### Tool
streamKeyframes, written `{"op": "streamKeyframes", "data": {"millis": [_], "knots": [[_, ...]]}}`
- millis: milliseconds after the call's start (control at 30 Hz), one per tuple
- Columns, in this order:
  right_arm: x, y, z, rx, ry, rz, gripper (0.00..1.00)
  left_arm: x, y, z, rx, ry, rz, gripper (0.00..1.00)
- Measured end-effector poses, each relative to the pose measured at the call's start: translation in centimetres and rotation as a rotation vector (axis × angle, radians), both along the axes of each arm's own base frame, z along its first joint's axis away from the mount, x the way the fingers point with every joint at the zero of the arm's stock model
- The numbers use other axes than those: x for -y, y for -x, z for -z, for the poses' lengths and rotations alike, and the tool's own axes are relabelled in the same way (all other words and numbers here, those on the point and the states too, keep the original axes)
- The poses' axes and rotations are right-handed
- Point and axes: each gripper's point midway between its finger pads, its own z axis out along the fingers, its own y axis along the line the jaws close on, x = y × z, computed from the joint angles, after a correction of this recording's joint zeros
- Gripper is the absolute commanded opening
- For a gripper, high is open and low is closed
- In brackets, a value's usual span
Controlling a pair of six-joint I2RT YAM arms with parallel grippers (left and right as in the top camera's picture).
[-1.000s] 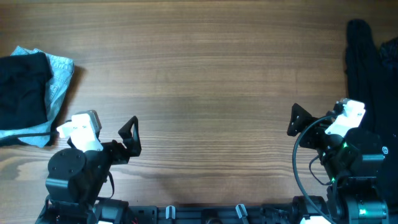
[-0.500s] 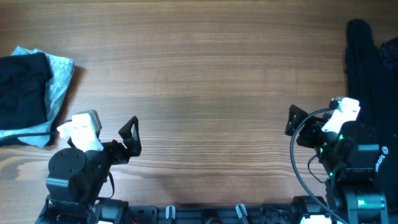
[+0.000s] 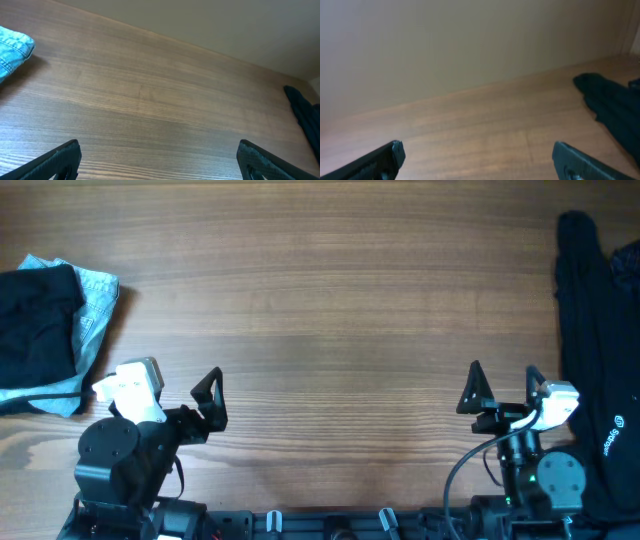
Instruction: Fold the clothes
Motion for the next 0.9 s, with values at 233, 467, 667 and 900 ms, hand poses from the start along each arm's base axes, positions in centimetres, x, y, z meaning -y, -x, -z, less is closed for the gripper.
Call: {"op": "streamKeyframes", "data": {"millis": [233, 467, 667, 900], "knots": [[-0.1, -1.7, 2.6, 0.135, 0.086, -0.002, 1.0, 0.0, 0.0, 0.0, 0.0, 0.0, 0.0, 1.0], [-1.1, -1.7, 4.7, 0.058, 0.242, -0.072, 1.0, 0.0, 0.0, 0.0, 0.0, 0.0, 0.0, 1.0], [-1.4, -1.7, 4.8, 0.06, 0.267, -0.086, 1.0, 0.0, 0.0, 0.0, 0.0, 0.0, 0.0, 1.0], [-1.4, -1.7, 4.8, 0.06, 0.267, -0.087, 1.0, 0.0, 0.0, 0.0, 0.0, 0.0, 0.0, 1.0]]}}
